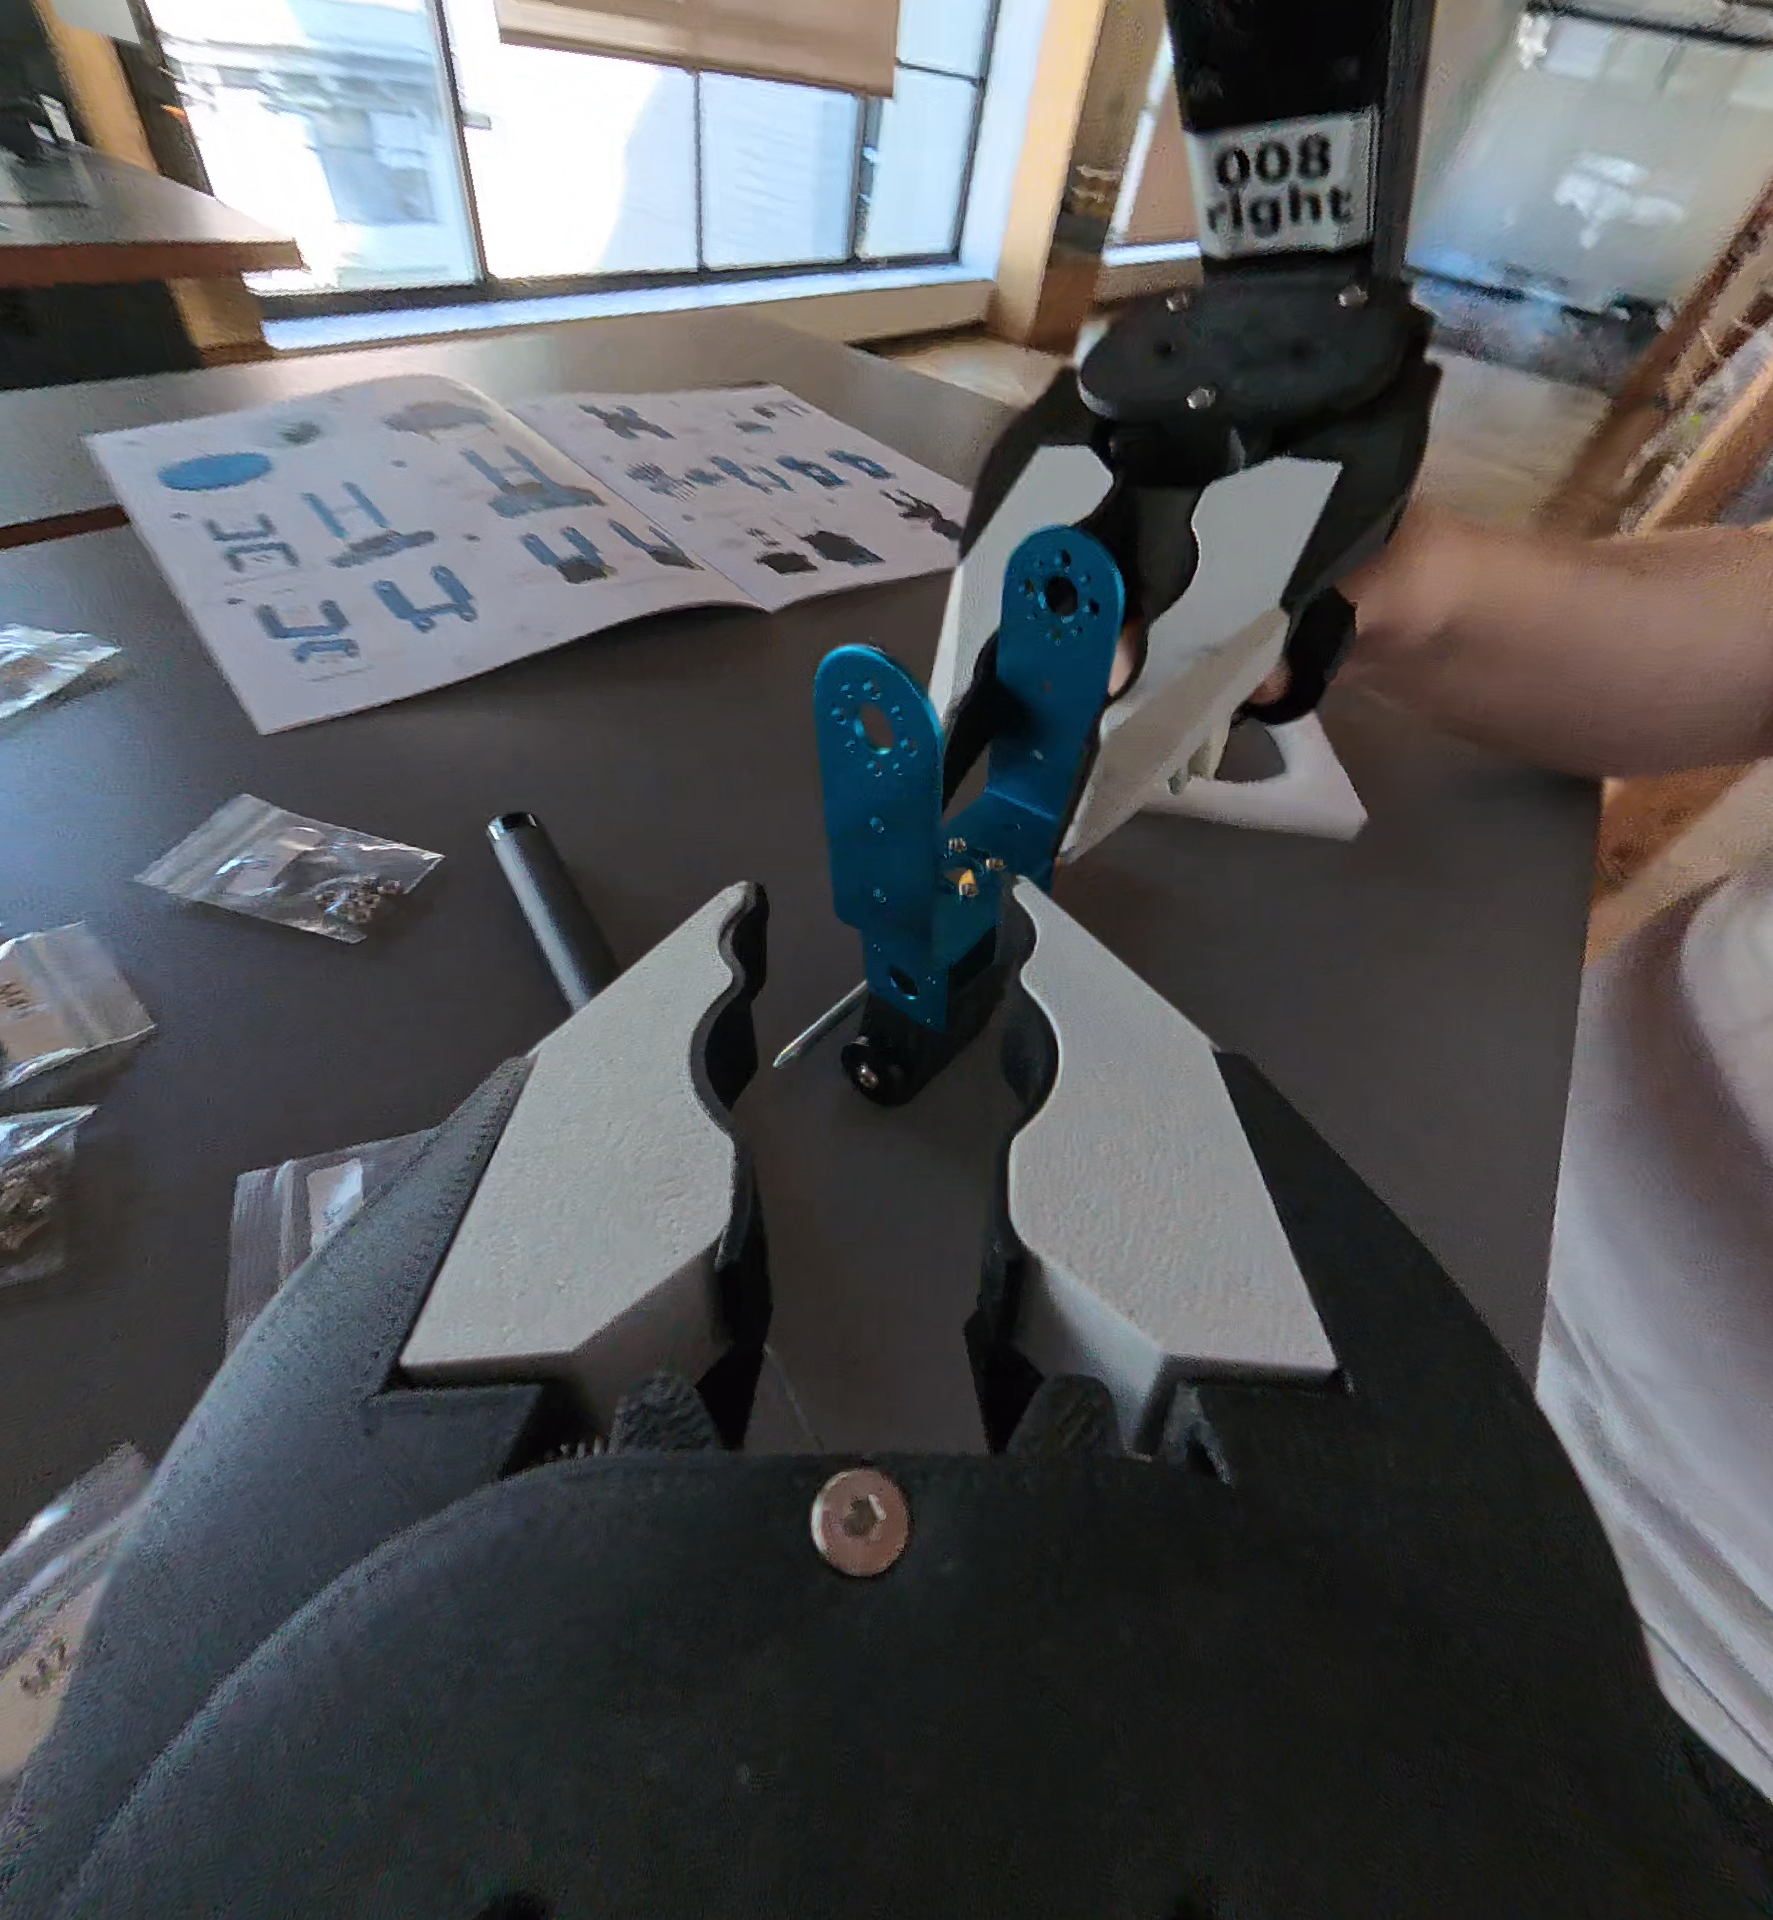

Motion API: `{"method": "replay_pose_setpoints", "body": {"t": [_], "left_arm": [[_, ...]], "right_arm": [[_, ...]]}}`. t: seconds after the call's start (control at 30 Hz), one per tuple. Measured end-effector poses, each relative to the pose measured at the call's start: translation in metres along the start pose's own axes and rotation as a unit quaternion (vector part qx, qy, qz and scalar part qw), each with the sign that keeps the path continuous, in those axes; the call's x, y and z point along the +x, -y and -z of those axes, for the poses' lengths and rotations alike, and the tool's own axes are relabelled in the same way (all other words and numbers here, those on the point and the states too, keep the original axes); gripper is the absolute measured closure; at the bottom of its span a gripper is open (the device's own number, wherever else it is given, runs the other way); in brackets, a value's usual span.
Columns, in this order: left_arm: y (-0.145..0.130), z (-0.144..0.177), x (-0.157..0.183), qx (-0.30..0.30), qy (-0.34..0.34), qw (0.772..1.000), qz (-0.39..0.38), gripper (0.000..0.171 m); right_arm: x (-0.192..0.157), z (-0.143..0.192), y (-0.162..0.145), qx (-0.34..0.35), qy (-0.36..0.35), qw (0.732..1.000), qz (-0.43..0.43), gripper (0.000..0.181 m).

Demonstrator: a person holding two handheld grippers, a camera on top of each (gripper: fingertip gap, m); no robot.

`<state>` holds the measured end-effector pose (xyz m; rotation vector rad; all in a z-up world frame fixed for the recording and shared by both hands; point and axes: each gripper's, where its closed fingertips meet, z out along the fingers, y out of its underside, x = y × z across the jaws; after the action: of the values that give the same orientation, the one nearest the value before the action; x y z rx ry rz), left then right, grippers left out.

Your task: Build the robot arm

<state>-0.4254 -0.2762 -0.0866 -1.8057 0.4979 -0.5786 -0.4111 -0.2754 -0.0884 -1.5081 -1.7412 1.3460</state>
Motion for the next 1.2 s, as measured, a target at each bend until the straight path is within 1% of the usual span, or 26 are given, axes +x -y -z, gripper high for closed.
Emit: {"method": "replay_pose_setpoints", "body": {"t": [0.03,0.1,0.2,0.27,0.37,0.43,0.57,0.67,0.77,0.83,0.9,1.0,1.2], "left_arm": [[-0.003,-0.003,0.002,-0.013,-0.026,1.000,-0.009,0.129],[-0.004,-0.008,0.008,-0.020,-0.080,0.996,-0.024,0.134],[-0.006,-0.012,0.007,-0.027,-0.134,0.989,-0.056,0.138],[-0.002,-0.011,0.007,-0.021,-0.167,0.983,-0.066,0.144],[0.010,-0.007,0.008,0.000,-0.210,0.975,-0.075,0.146],[0.012,-0.005,0.009,-0.001,-0.229,0.969,-0.094,0.146],[0.003,-0.010,0.003,-0.038,-0.243,0.956,-0.157,0.146],[0.001,-0.015,0.002,-0.050,-0.261,0.951,-0.160,0.146],[0.002,-0.018,0.005,-0.056,-0.259,0.948,-0.177,0.146],[0.002,-0.019,0.006,-0.063,-0.257,0.946,-0.188,0.147],[-0.001,-0.018,0.007,-0.075,-0.259,0.945,-0.182,0.147],[-0.001,-0.018,0.008,-0.069,-0.248,0.947,-0.191,0.147],[-0.001,-0.017,0.005,-0.079,-0.220,0.950,-0.208,0.147]], "right_arm": [[0.001,0.000,0.000,0.003,-0.004,1.000,-0.012,0.152],[0.001,-0.001,0.001,0.008,-0.002,1.000,-0.022,0.152],[0.000,-0.001,0.004,0.018,-0.003,0.999,-0.032,0.153],[-0.001,0.000,0.009,0.026,-0.010,0.999,-0.037,0.153],[-0.004,0.004,0.018,0.049,-0.034,0.998,-0.030,0.153],[-0.005,0.005,0.017,0.051,-0.050,0.997,-0.024,0.153],[0.000,0.000,0.008,0.045,-0.081,0.995,-0.027,0.153],[0.002,0.003,0.005,0.042,-0.108,0.993,-0.035,0.153],[0.001,0.008,0.005,0.043,-0.120,0.990,-0.055,0.152],[0.000,0.008,0.003,0.044,-0.120,0.989,-0.068,0.152],[-0.003,0.007,0.000,0.037,-0.118,0.990,-0.068,0.152],[-0.004,0.007,-0.001,0.035,-0.108,0.991,-0.067,0.152],[-0.003,0.005,-0.003,0.011,-0.078,0.996,-0.050,0.152]]}}
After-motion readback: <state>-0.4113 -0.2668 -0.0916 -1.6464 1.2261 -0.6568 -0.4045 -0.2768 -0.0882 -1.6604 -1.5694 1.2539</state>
